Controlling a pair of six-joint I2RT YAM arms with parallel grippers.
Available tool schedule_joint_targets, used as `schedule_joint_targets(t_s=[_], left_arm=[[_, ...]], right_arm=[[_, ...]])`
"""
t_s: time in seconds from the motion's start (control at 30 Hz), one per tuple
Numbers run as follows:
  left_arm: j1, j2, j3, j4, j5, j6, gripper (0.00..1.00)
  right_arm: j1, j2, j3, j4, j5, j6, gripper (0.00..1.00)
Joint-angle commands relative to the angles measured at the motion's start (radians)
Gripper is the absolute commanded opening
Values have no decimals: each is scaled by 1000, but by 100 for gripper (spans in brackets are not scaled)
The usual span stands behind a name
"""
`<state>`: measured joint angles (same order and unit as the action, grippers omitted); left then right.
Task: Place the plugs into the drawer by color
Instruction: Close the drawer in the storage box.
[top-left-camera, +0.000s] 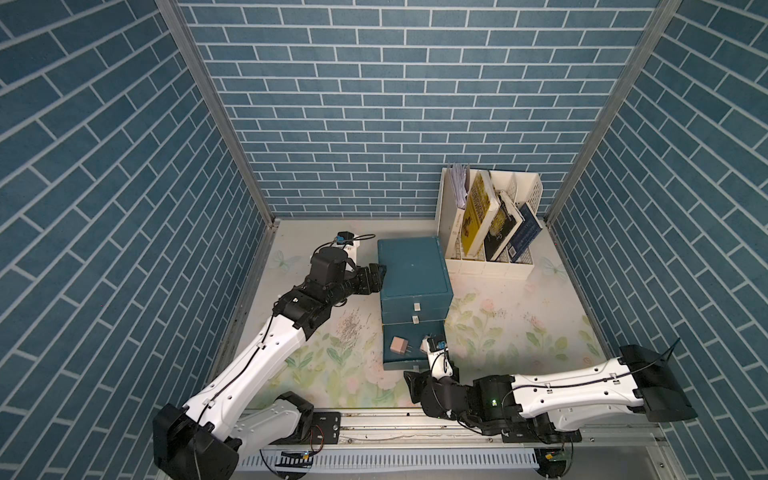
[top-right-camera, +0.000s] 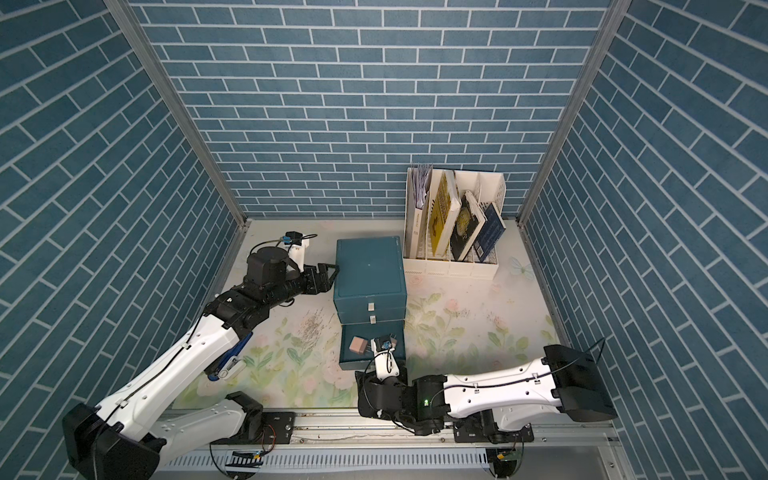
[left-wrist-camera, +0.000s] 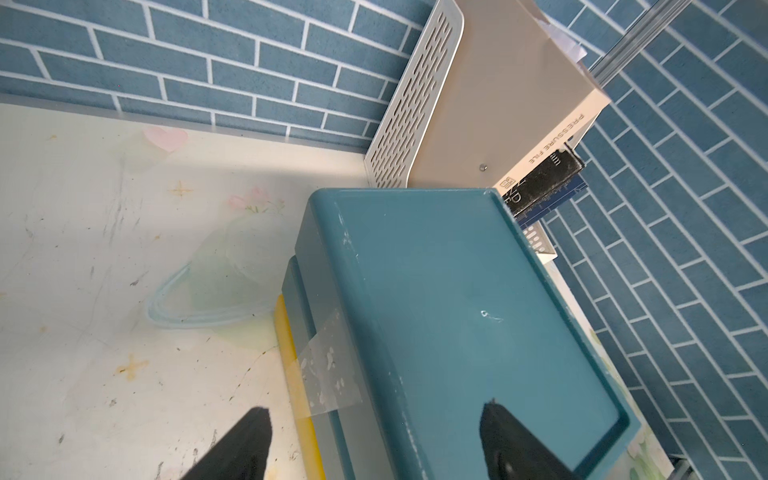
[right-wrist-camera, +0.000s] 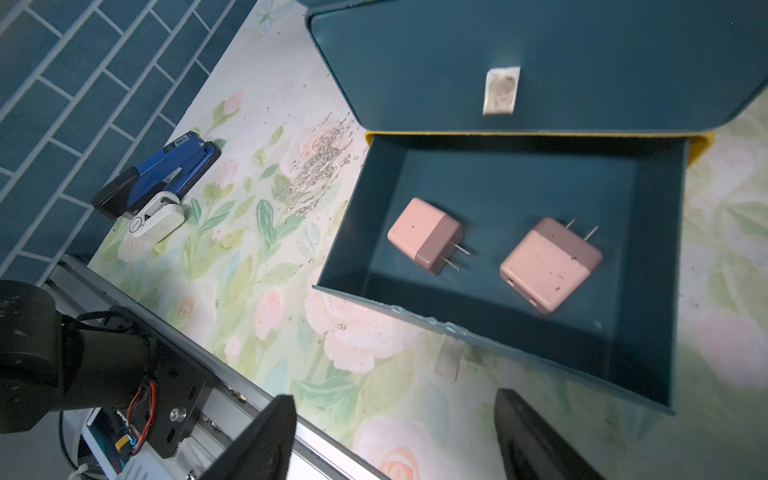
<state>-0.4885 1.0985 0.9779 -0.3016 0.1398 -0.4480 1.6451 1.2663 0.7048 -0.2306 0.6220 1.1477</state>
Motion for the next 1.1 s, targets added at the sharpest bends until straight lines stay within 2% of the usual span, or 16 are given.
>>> schedule_joint_targets(t_s=[0.0, 0.1, 0.4, 0.77, 1.07], left_arm=[[1, -1, -30, -3, 4, 18, 81], [-4, -15, -60, -5, -28, 22, 80], [-27, -25, -139, 20, -67, 37, 77], [-33, -30, -182, 52, -62, 35, 76], [-47, -48, -141, 48, -39, 10, 76]], right_arm=[[6, 35, 3, -26, -11, 97, 75], [5, 63, 15, -71, -18, 153, 73], [-44, 137, 1, 0, -110, 196, 63], [-127, 184, -16, 62, -172, 159, 53], [-167, 220, 1, 106, -148, 99, 45]])
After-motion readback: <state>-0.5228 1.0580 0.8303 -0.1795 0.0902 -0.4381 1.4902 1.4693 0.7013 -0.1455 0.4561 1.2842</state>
